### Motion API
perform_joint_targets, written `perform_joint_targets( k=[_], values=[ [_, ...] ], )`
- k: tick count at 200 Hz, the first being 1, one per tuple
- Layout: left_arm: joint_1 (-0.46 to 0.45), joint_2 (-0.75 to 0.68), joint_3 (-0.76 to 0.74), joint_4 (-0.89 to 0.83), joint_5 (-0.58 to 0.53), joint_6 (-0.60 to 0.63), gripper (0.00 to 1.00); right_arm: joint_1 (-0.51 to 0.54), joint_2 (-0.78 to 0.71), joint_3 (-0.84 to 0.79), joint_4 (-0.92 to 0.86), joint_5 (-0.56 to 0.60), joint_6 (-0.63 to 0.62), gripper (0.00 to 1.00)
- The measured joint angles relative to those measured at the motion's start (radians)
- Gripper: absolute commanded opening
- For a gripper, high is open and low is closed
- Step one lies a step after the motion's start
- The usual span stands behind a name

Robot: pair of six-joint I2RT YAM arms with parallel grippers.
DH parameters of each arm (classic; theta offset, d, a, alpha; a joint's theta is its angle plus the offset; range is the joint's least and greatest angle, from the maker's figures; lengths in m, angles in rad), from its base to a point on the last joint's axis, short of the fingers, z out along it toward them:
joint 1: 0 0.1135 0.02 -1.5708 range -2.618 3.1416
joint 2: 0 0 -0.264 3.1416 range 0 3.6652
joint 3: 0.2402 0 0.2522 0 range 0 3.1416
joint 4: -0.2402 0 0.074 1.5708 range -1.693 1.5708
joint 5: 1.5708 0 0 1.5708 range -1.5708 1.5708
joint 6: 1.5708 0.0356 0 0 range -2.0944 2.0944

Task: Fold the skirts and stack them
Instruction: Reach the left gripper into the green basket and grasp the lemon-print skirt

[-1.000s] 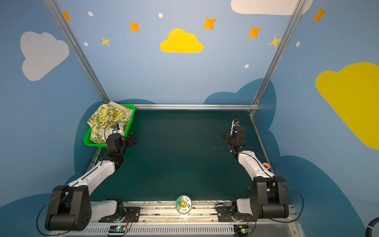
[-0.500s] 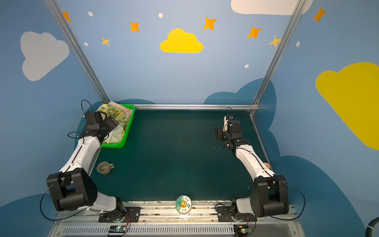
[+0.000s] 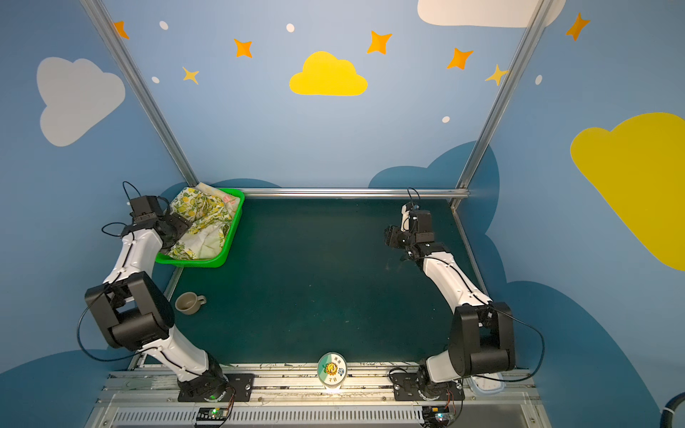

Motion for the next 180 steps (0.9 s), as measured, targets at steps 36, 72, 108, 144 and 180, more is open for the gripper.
perform_joint_targets(
  k=[36,72,108,144,180],
  values=[
    [0.006,0.064,0.041,-0.006,0.003,0.007,0.85,0.0,0.028,0.002,0.016,-0.017,0.006,0.67],
    [0.02,0.129,0.068,-0.008,0.026,0.003,0.82,0.0,0.04,0.02,0.021,-0.024,0.006,0.67],
    [0.023,0.22,0.158,-0.003,0.064,0.0,0.8,0.0,0.044,0.04,0.026,-0.023,0.005,0.67],
    [0.023,0.303,0.253,0.001,0.121,-0.008,0.69,0.0,0.067,0.059,0.029,-0.019,0.002,0.66],
    [0.023,0.388,0.327,0.008,0.183,-0.028,0.4,0.0,0.081,0.061,0.028,-0.011,-0.002,0.66]
  ],
)
